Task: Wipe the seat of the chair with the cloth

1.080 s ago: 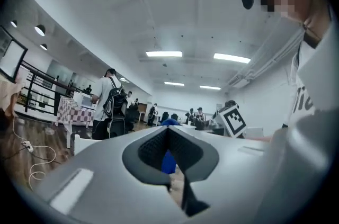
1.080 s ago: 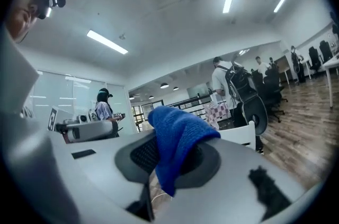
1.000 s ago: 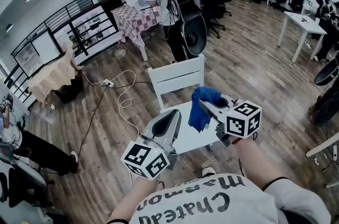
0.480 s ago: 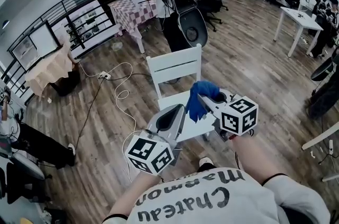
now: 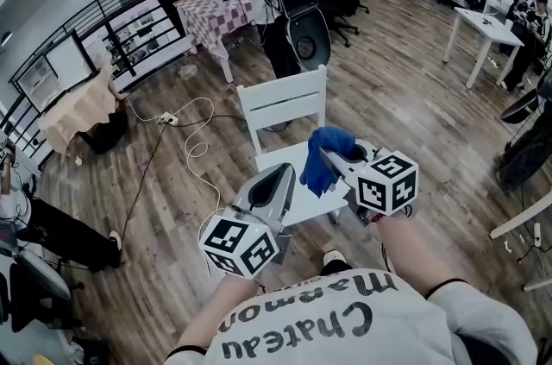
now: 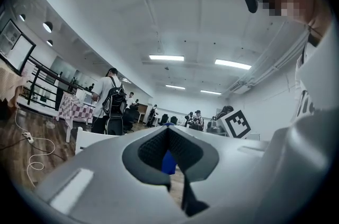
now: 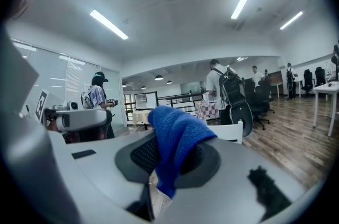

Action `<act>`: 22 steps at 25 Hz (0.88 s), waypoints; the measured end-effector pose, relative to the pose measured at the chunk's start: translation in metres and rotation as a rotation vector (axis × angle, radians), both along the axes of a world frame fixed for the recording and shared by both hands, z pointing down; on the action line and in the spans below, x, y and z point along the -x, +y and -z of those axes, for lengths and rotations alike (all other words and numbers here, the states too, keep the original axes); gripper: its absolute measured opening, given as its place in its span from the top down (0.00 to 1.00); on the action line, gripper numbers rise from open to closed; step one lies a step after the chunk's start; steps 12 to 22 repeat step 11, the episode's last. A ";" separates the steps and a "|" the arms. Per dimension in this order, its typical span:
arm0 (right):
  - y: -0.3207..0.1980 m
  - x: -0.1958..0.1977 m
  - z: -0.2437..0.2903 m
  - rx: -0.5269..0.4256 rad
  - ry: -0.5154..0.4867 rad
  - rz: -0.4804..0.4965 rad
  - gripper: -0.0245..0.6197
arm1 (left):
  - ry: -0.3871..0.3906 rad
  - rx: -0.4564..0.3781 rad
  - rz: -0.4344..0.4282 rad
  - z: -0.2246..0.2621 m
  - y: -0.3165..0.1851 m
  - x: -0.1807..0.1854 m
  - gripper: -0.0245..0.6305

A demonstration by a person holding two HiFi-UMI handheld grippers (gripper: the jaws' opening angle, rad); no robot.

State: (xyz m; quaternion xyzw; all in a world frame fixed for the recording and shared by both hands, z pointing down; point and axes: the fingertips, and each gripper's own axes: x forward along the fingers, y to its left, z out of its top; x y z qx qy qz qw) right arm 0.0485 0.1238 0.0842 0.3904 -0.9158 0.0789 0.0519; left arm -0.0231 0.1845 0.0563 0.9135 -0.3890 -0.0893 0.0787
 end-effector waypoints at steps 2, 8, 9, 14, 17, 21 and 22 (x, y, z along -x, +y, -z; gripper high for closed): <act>-0.001 0.000 0.001 0.002 0.002 -0.004 0.86 | -0.003 0.004 -0.003 -0.001 -0.002 0.001 0.95; 0.003 -0.008 0.002 0.008 0.008 -0.012 0.86 | 0.006 0.014 -0.011 -0.001 -0.001 -0.005 0.95; 0.004 -0.010 0.003 0.008 0.010 -0.013 0.86 | 0.007 0.018 -0.012 -0.001 -0.001 -0.007 0.95; 0.006 -0.014 0.005 0.008 0.011 -0.017 0.86 | 0.009 0.025 -0.015 0.000 0.001 -0.011 0.95; 0.006 -0.014 0.005 0.008 0.011 -0.017 0.86 | 0.009 0.025 -0.015 0.000 0.001 -0.011 0.95; 0.006 -0.014 0.005 0.008 0.011 -0.017 0.86 | 0.009 0.025 -0.015 0.000 0.001 -0.011 0.95; 0.006 -0.014 0.005 0.008 0.011 -0.017 0.86 | 0.009 0.025 -0.015 0.000 0.001 -0.011 0.95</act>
